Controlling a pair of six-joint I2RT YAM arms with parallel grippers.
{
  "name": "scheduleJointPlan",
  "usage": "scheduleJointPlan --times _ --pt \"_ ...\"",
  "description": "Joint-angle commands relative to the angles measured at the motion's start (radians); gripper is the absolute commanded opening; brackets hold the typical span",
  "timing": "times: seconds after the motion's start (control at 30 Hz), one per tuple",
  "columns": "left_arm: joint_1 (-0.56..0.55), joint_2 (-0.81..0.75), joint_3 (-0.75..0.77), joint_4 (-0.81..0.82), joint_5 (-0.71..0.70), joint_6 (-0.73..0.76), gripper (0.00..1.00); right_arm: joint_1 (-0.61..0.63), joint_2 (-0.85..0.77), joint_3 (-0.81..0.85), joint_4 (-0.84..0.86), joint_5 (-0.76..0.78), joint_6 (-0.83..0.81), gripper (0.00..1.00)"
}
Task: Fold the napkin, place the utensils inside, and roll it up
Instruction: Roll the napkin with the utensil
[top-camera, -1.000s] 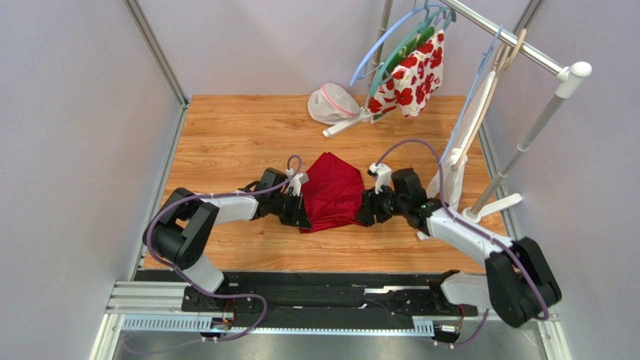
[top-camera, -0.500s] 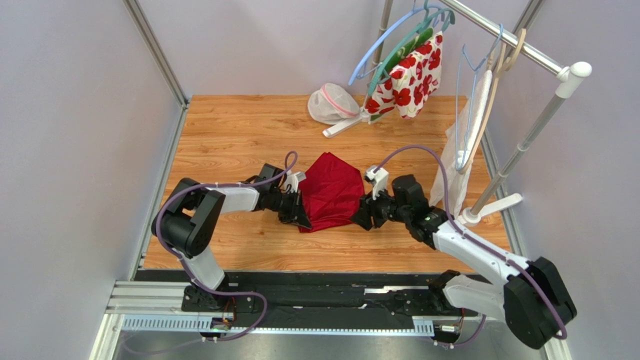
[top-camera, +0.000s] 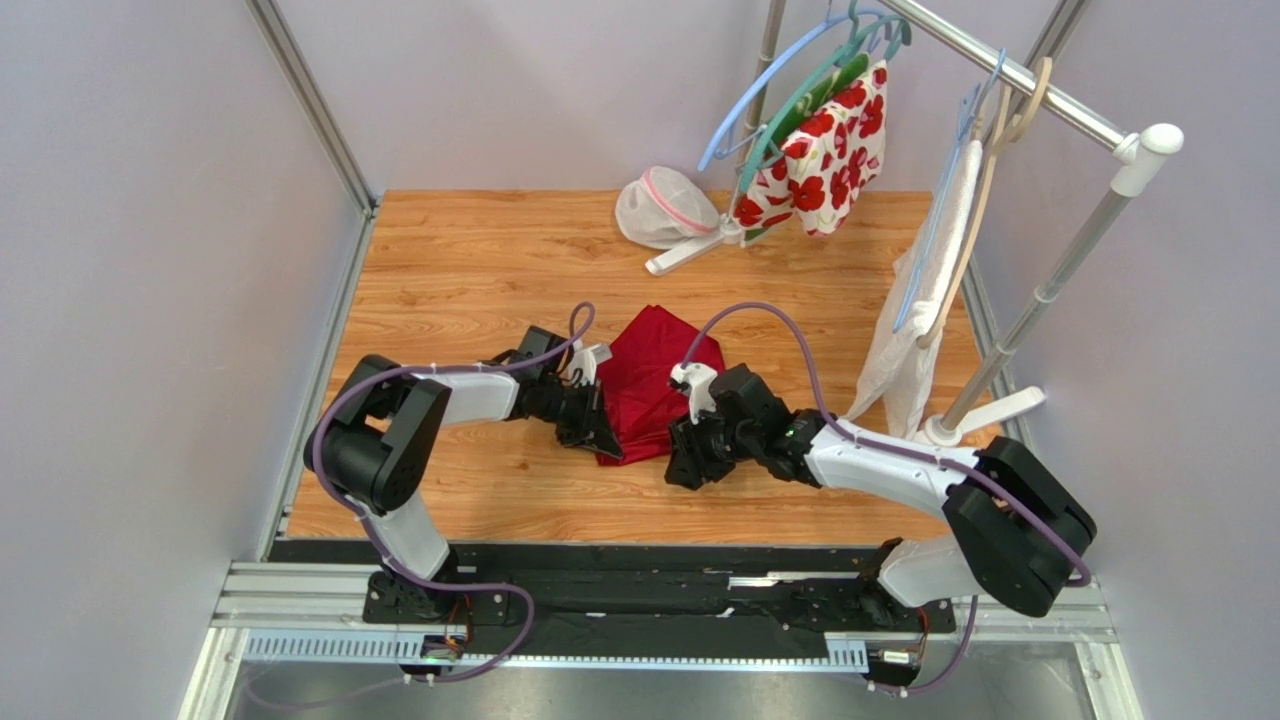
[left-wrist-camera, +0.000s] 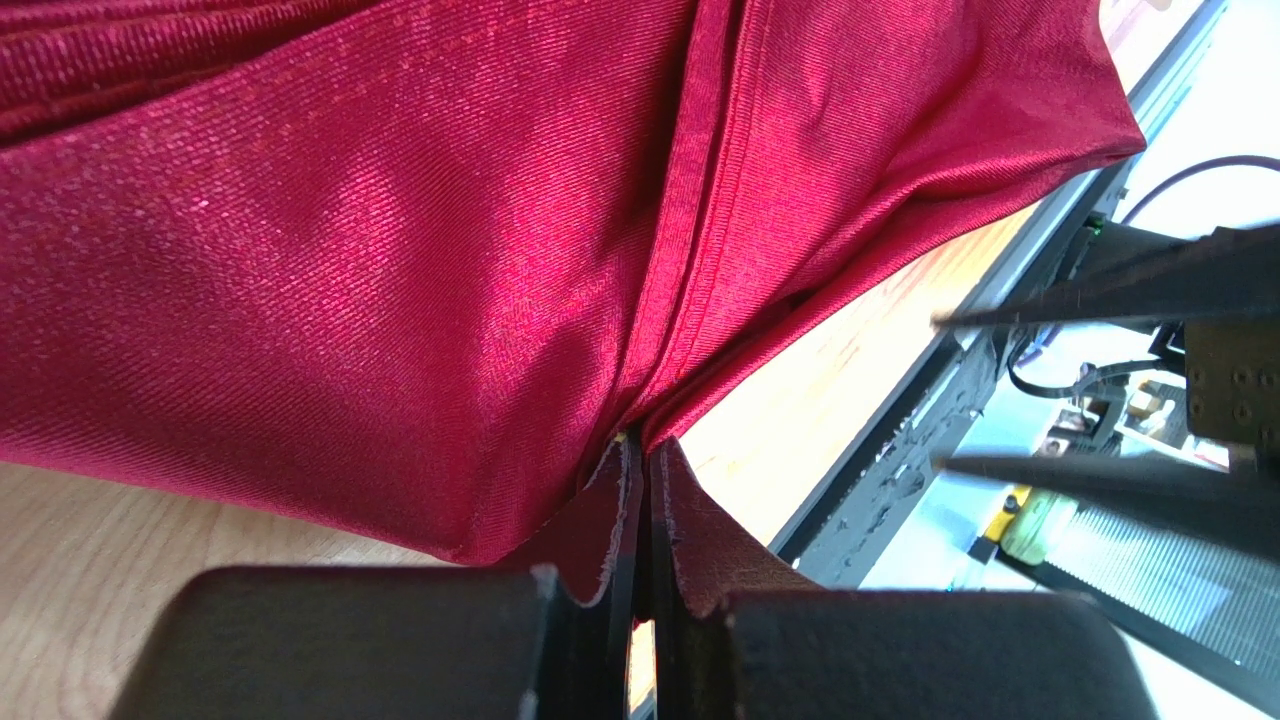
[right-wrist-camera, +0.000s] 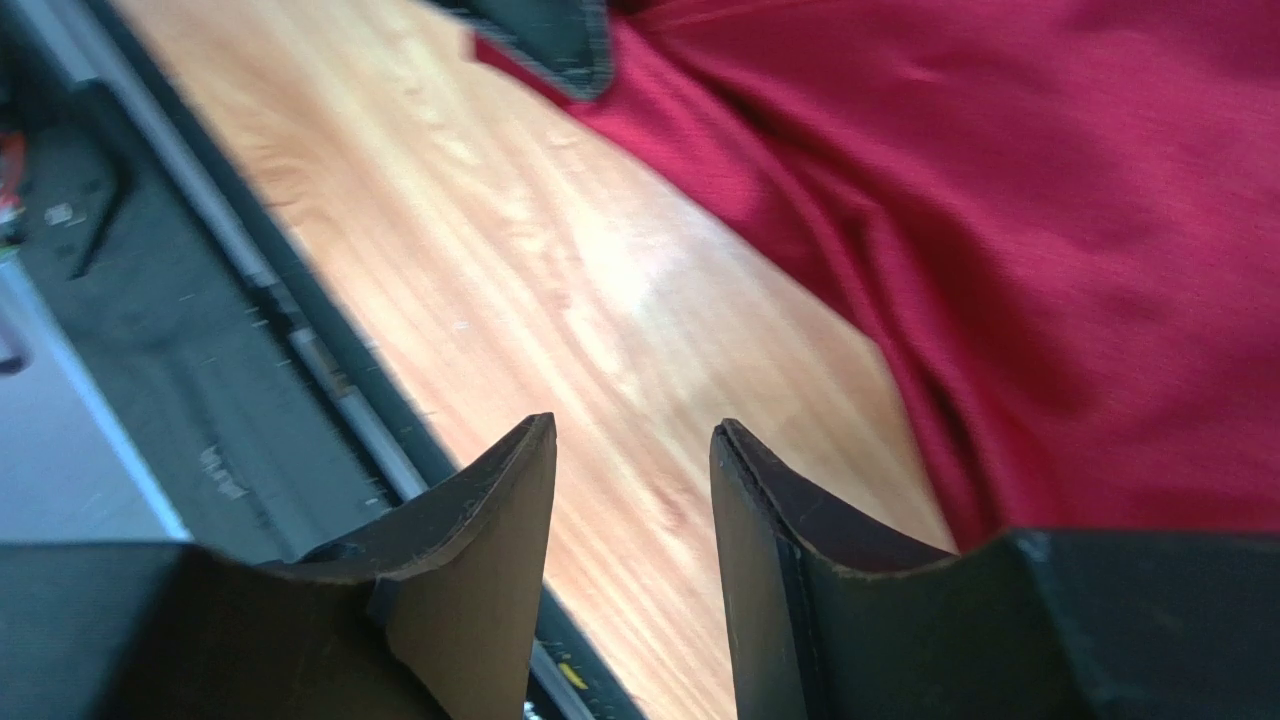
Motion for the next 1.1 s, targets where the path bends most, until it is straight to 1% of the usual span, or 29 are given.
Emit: scheduleJointPlan --times 0.0,0.1,0.3,0.7,0.93,0.97,1.0,1.07 --pt "0.006 0.015 0.01 -0.057 -0.049 0.031 0.0 -0.001 0.014 0.058 -0.078 0.188 -0.018 0.46" --pt "0.006 0.017 0.008 -0.056 -0.047 0.033 0.0 -0.006 0.02 0.085 -0.112 0.233 -0.053 0.47" --pt "0.006 0.018 0.008 -0.054 -0.046 0.034 0.0 -0.044 0.041 0.128 -0.12 0.24 -0.091 0.47" --pt "0.006 0.02 0.007 -0.05 -0.038 0.034 0.0 -0.113 0.175 0.189 -0.098 0.205 -0.153 0.47" --pt "0.006 0.003 0.002 -0.017 -0.01 0.023 0.01 -0.139 0.238 0.182 -0.086 0.197 -0.148 0.47" --pt "0.006 -0.015 0.002 -0.014 -0.015 0.02 0.04 -0.141 0.245 0.182 -0.089 0.2 -0.147 0.47" --pt "0.006 -0.029 0.003 -0.016 -0.021 0.019 0.12 -0.144 0.252 0.179 -0.092 0.2 -0.139 0.46" --pt "0.006 -0.067 0.01 -0.036 -0.044 0.017 0.22 -0.149 0.264 0.173 -0.095 0.204 -0.132 0.47"
